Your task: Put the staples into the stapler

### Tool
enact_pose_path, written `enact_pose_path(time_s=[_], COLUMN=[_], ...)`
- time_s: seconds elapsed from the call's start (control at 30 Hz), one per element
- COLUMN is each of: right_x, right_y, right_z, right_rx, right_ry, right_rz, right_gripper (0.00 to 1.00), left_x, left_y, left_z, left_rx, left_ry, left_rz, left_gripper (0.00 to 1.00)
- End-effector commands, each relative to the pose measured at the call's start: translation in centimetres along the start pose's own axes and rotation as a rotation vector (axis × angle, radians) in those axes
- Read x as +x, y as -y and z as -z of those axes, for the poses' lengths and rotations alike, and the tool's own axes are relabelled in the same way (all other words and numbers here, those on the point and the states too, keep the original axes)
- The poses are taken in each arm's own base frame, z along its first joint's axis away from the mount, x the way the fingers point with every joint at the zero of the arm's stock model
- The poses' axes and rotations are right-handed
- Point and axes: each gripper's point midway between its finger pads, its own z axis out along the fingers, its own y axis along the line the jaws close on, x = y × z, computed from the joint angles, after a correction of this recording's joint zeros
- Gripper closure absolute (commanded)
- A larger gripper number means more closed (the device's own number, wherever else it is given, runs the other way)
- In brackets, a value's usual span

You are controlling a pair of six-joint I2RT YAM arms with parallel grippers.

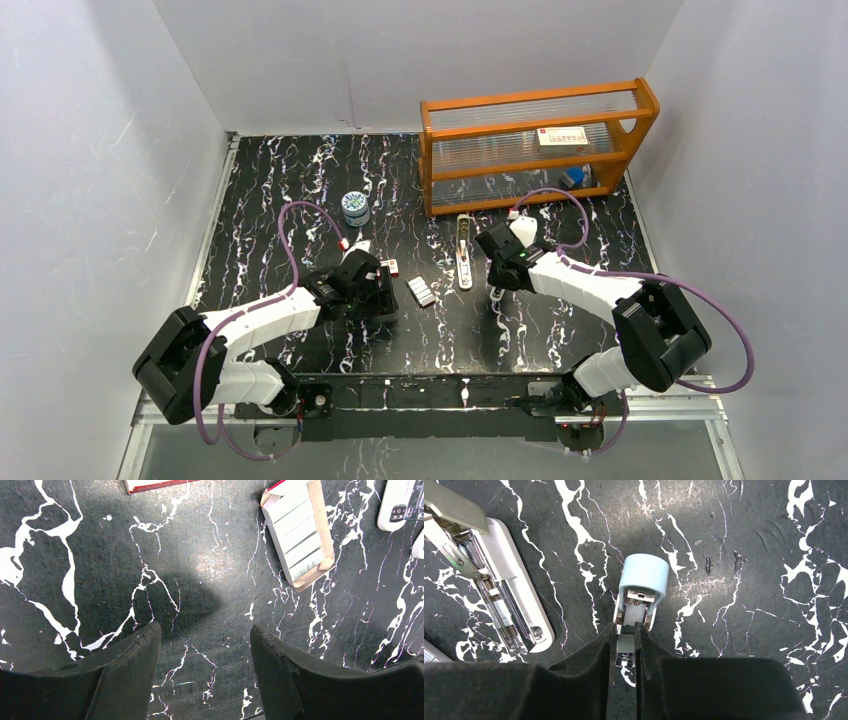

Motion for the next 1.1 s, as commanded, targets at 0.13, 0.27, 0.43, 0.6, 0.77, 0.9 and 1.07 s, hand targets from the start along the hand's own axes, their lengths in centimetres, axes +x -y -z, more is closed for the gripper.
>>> enact_pose_path(time_s=[0.13,0.27,0.43,0.6,0.77,0.9,1.07], right_x=[0.2,0.2,0.0,-1.1,-1.3,-1.6,-1.8], right_y=[2.3,2.5,2.4,1.2,1.1,0.9,1.0], right_z=[0.3,0.4,0.5,0.9,1.2,1.3,1.4], right_rx=[0.1,0.106,0.093,0.011,0.006,-0.021,-0.046], right_ry=[0.011,0.019,0.027,0.076,0.08,0.094,0.119], right_rz=[-0.055,-0.065,-0.069,-0.062,-0.04,-0.006,0.057], right_gripper=[0.74,0.74,0.74,0.74,0.74,0.74,0.74], left_x=[-0.8,-0.8,-0.8,-0.8,-0.9,-0.8,-0.8], left_y=[0.1,0.1,0.1,0.1,0.1,0.1,0.1], left_z=[0.5,0.5,0.5,0.5,0.6,0.6,0.6], left_rx=[0.004,0.004,0.004,0.004,0.006,0.004,0.005], left_ry=[0.029,0.029,0.029,0.028,0.032,0.031,0.03], left_rz=[0.003,0.005,0.005,0.004,0.006,0.006,0.008], left_gripper=[0.37,0.37,0.37,0.37,0.37,0.37,0.37])
